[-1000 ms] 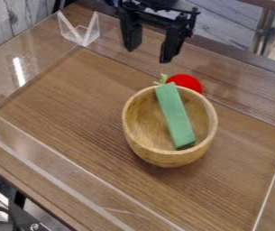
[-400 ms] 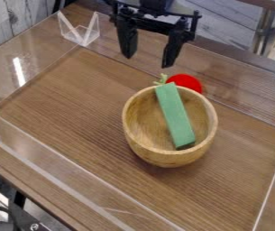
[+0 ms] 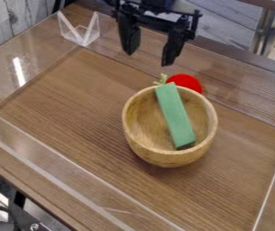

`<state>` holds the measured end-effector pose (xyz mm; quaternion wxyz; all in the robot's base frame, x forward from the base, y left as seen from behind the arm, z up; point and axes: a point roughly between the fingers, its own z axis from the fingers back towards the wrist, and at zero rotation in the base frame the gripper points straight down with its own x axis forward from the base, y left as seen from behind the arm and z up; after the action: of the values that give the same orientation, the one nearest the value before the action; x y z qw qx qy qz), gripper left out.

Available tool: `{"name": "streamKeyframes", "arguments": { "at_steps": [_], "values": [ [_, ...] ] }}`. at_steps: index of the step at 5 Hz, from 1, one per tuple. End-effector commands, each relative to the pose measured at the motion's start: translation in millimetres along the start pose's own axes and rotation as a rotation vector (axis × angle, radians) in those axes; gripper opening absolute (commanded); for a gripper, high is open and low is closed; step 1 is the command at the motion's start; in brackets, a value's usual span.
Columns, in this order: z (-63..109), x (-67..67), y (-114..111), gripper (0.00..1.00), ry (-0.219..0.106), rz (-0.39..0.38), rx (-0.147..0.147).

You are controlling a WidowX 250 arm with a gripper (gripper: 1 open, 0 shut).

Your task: Move the red fruit to the right

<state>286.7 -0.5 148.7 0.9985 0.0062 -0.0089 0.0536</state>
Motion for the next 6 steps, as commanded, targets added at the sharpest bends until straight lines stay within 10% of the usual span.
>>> {"name": "streamKeyframes", "arguments": {
  "at_steps": [1,4,6],
  "values": [
    [4.4,-2.7,-0.7,1.0,-0.053,-0.027,-0.008],
    [-5.0,9.9,11.1,1.0,-0.103,-0.189,0.017],
    [20.4,10.6,8.1,1.0,-0.119,-0.185,0.023]
  ]
}}
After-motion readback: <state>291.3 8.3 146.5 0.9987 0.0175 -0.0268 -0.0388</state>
